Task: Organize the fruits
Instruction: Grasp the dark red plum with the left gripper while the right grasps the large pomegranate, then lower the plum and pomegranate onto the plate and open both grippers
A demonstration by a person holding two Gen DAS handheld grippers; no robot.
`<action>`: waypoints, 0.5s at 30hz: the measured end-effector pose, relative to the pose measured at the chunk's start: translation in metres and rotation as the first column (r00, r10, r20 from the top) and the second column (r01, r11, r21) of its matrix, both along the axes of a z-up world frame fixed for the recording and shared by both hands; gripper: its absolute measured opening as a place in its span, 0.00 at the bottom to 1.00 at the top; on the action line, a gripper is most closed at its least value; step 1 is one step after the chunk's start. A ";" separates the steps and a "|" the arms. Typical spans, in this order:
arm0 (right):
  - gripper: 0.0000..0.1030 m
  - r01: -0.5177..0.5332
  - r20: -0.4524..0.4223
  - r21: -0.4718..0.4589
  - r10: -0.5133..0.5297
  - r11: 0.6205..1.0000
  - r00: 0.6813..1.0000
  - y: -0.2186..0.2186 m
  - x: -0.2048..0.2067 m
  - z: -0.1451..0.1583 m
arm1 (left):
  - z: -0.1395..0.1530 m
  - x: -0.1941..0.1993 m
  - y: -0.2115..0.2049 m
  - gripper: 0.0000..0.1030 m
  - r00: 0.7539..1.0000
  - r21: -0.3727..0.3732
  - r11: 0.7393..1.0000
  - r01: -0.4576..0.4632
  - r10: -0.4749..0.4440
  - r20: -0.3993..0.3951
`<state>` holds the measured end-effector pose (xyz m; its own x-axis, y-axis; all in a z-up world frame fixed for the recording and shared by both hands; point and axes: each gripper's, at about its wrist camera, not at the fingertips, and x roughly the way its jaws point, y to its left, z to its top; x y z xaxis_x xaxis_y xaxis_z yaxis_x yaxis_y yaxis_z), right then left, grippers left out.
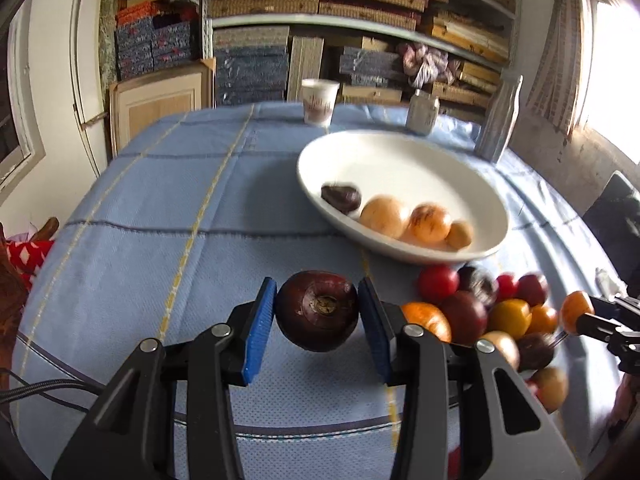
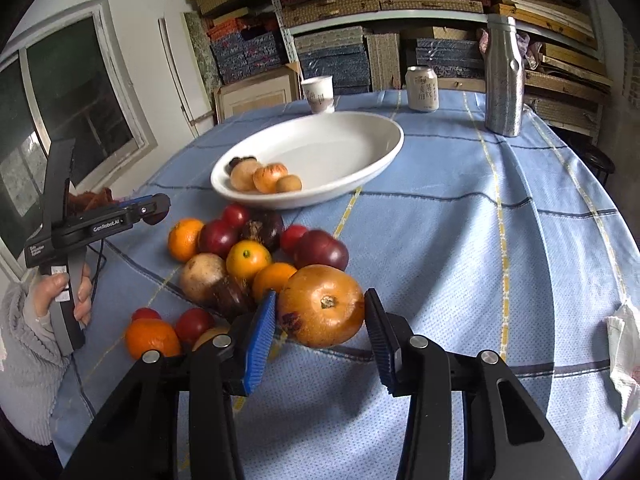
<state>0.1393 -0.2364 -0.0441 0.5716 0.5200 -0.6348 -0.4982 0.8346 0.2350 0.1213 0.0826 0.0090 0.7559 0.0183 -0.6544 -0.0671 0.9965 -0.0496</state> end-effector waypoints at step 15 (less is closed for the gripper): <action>0.44 0.029 0.171 0.097 -0.046 0.995 0.984 0.028 0.082 0.117 | 0.089 0.085 -0.024 0.40 0.995 0.052 0.999 0.005 -0.010 0.097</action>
<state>0.2211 -0.2088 0.0732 0.6888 0.5484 -0.4742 -0.5070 0.8319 0.2256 0.2062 0.0584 0.0978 0.8162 0.0443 -0.5761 -0.0569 0.9984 -0.0038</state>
